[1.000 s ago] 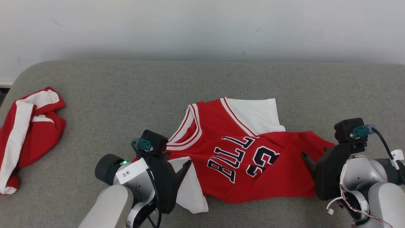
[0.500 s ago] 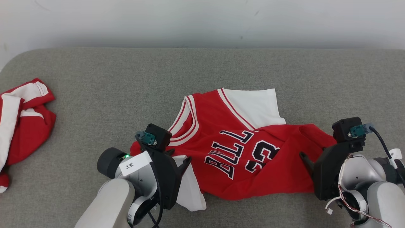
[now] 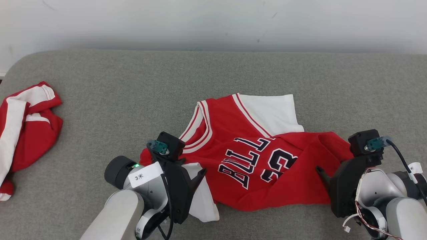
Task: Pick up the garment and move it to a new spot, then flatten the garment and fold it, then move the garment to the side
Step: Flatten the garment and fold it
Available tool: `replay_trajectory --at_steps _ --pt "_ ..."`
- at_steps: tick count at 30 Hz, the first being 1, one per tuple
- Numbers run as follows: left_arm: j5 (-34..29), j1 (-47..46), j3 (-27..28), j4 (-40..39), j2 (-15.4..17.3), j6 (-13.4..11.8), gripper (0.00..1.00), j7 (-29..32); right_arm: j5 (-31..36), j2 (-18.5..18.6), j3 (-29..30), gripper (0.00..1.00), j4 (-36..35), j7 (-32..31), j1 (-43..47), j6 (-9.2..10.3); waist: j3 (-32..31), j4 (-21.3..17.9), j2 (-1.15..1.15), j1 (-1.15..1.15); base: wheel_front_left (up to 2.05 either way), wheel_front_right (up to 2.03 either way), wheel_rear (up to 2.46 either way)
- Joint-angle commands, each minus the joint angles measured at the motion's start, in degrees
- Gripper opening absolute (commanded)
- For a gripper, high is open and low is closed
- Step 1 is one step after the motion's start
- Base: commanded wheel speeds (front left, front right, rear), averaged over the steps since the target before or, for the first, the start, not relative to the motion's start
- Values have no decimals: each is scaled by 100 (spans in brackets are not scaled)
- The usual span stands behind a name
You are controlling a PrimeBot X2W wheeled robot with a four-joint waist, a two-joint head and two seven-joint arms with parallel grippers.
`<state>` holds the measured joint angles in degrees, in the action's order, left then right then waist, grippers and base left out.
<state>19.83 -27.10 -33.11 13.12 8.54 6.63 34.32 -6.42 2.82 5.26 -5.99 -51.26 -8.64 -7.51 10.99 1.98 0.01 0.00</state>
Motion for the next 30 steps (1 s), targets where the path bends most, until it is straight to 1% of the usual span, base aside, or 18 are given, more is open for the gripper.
replay_trajectory --at_steps 1,3,4,5,6,7,8,10,11,12,13,14,15,17,18,26,30 --pt "65 62 -6 -25 38 12 91 14 63 15 37 100 0 -1 40 4 9 -6 -1 0 0 0 0" --pt "77 51 -16 -16 28 10 83 9 73 15 80 100 34 -12 30 4 20 -18 -1 0 0 0 0" --pt "93 45 -21 -1 26 12 69 12 108 15 110 100 54 -16 24 4 26 -25 -1 0 0 0 0" --pt "103 37 -25 14 25 13 65 5 130 15 130 100 81 -34 12 4 33 -34 -1 0 0 0 0" --pt "120 32 -32 32 22 14 55 1 154 14 144 100 116 -50 3 4 40 -42 -1 0 0 0 0" --pt "129 26 -39 50 17 16 49 -3 172 14 153 100 142 -47 -7 4 45 -46 -1 0 0 0 0" --pt "129 17 -45 61 13 16 49 -15 170 14 165 100 169 -51 -10 4 52 -50 -1 0 0 0 0" --pt "147 3 -54 85 7 18 40 -30 158 14 168 100 207 -35 -17 4 66 -56 -1 0 0 0 0" --pt "155 -5 -57 97 6 18 38 -40 140 14 171 100 230 -28 -12 4 69 -58 -1 0 0 0 0" --pt "165 -9 -60 110 6 19 30 -47 122 14 174 96 248 -23 -9 4 71 -59 -1 0 0 0 0" --pt "170 -16 -62 120 7 18 24 -49 111 14 174 86 257 -18 -8 4 74 -60 -1 0 0 0 0" --pt "160 -21 -61 129 6 19 10 -55 101 14 175 69 272 -11 -8 4 74 -60 -1 0 0 0 0" --pt "175 -24 -66 143 7 20 0 -44 94 14 178 51 287 -15 -8 4 72 -59 -1 0 0 0 0" --pt "207 -27 -77 151 9 25 0 -38 69 14 159 22 305 -14 -10 4 65 -55 -1 0 0 0 0" --pt "240 -25 -86 151 6 29 0 -45 54 14 146 0 309 -3 -11 4 59 -53 -1 0 0 0 0" --pt "307 -5 -49 95 30 -1 0 -196 -152 15 105 0 214 101 12 4 -11 -35 -1 0 0 0 0" --pt "288 -18 74 -27 30 -121 0 -468 -483 16 145 0 108 211 31 4 -70 -28 -1 0 0 0 0"
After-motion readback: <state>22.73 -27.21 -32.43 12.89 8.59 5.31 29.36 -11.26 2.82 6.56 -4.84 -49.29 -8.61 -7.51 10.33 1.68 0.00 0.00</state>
